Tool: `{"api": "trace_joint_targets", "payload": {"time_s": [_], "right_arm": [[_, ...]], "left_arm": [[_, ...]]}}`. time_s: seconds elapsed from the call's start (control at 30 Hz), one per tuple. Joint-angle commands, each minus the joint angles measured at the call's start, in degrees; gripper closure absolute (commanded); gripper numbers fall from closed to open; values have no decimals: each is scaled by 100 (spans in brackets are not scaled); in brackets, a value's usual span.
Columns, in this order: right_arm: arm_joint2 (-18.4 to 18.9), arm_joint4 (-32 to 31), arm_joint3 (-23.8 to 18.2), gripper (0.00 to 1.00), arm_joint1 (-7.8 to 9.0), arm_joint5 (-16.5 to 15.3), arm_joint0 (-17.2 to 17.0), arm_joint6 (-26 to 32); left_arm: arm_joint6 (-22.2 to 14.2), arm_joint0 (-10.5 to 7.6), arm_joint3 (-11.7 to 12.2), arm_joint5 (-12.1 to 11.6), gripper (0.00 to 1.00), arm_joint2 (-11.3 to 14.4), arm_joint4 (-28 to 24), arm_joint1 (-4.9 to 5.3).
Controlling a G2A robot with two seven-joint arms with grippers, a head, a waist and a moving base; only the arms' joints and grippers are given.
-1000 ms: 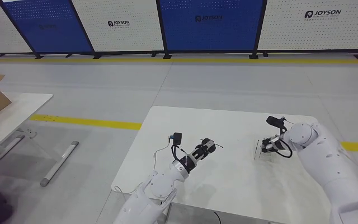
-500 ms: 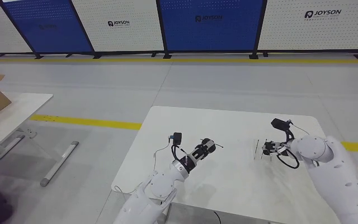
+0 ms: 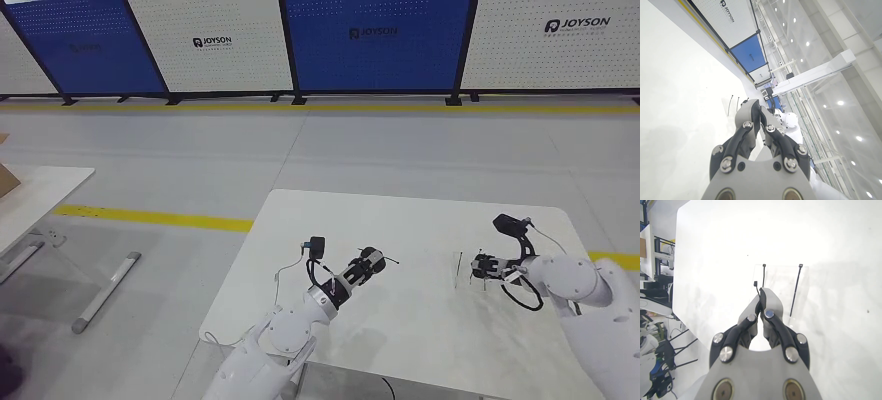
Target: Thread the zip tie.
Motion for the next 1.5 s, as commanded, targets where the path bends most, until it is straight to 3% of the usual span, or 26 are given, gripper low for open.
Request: {"api": "trace_joint_targets", "payload": {"time_s": [0.0, 0.13, 0.27, 0.43, 0.87, 1.1, 1.27, 1.4, 1.47], "right_arm": [[47, 51, -79, 100, -5, 1, -97, -373], [402, 120, -550, 100, 53, -249, -561, -1314], [797, 52, -1310, 100, 150, -392, -1200, -1730], [1176, 161, -2318, 100, 240, -904, -2138, -2056], [1176, 161, -2318, 100, 240, -904, -2138, -2056], [1197, 444, -2391, 100, 197, -953, -2258, -2622], [1268, 1030, -2584, 100, 167, -1343, -2416, -2909], [972, 1214, -2716, 100, 76, -1184, -2419, -3459], [972, 1214, -2716, 100, 76, -1184, -2419, -3459]], "left_arm": [[0, 0, 0, 0, 100, 0, 0, 0], [0, 0, 0, 0, 100, 0, 0, 0], [0, 0, 0, 0, 100, 0, 0, 0], [0, 0, 0, 0, 100, 0, 0, 0], [0, 0, 0, 0, 100, 0, 0, 0], [0, 0, 0, 0, 100, 0, 0, 0], [0, 0, 0, 0, 100, 0, 0, 0], [0, 0, 0, 0, 100, 0, 0, 0], [0, 0, 0, 0, 100, 0, 0, 0]]}}
